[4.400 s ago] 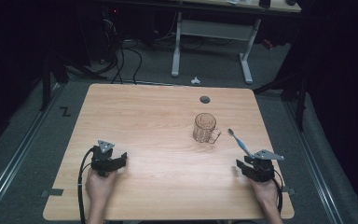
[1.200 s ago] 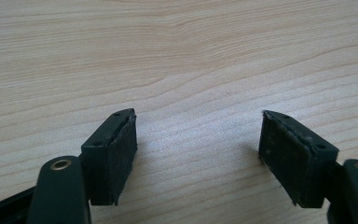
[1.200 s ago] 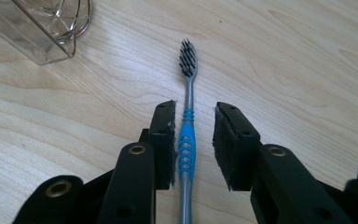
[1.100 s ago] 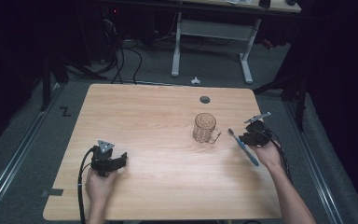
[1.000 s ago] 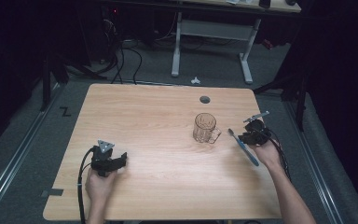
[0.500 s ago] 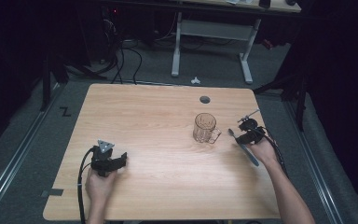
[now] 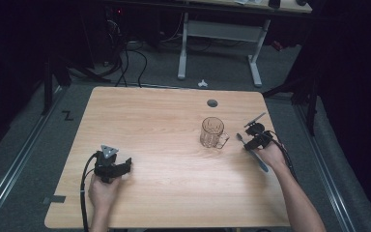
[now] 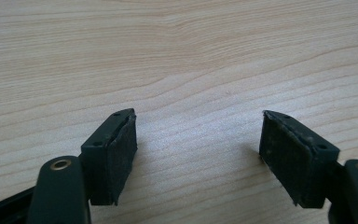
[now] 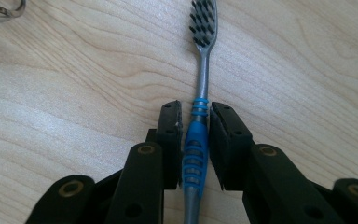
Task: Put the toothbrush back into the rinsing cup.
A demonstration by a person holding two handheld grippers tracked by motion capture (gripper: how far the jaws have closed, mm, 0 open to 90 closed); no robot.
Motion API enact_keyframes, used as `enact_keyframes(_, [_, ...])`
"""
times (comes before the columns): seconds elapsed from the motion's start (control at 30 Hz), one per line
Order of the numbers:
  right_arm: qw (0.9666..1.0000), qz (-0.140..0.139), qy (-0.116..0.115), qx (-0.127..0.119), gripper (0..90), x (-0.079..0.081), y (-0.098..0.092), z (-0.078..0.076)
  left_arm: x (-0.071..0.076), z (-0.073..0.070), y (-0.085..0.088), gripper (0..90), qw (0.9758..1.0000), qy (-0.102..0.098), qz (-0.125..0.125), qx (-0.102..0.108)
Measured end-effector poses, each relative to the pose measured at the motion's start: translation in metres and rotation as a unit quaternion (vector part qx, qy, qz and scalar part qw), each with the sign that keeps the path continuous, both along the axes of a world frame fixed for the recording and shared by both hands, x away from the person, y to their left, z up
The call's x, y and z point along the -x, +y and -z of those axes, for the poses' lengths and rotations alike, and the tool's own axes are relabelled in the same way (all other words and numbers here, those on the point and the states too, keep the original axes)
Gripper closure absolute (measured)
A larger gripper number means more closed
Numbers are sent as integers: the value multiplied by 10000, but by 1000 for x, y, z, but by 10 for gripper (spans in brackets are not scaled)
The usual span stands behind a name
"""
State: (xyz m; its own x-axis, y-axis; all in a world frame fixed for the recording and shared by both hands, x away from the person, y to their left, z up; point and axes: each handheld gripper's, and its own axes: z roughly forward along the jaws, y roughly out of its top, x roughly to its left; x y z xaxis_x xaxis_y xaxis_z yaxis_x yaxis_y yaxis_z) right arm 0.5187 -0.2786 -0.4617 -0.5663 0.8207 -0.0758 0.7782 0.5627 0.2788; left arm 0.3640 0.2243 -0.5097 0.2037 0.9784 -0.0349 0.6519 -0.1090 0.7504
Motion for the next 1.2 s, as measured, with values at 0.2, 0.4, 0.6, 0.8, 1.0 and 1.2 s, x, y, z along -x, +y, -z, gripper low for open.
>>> enact_keyframes(0.2, [9999,3,114,34,772,-3,1,0,0,0,0,281,10000,0,0,-2])
enact_keyframes(0.4, [9997,34,228,21,783,-6,1,0,0,0,0,281,10000,-2,-2,1])
enact_keyframes(0.6, [9995,64,316,35,788,-7,0,-1,0,0,0,281,10000,-3,-2,7])
enact_keyframes(0.8, [9994,57,335,-5,796,-8,0,-1,0,0,0,281,10000,-3,-3,7])
enact_keyframes(1.0, [9994,25,340,-110,799,-8,-1,-1,0,0,0,281,10000,-3,-2,5])
enact_keyframes(1.2, [9995,-26,212,-230,799,-4,1,-7,0,0,0,281,10000,-2,-1,6])
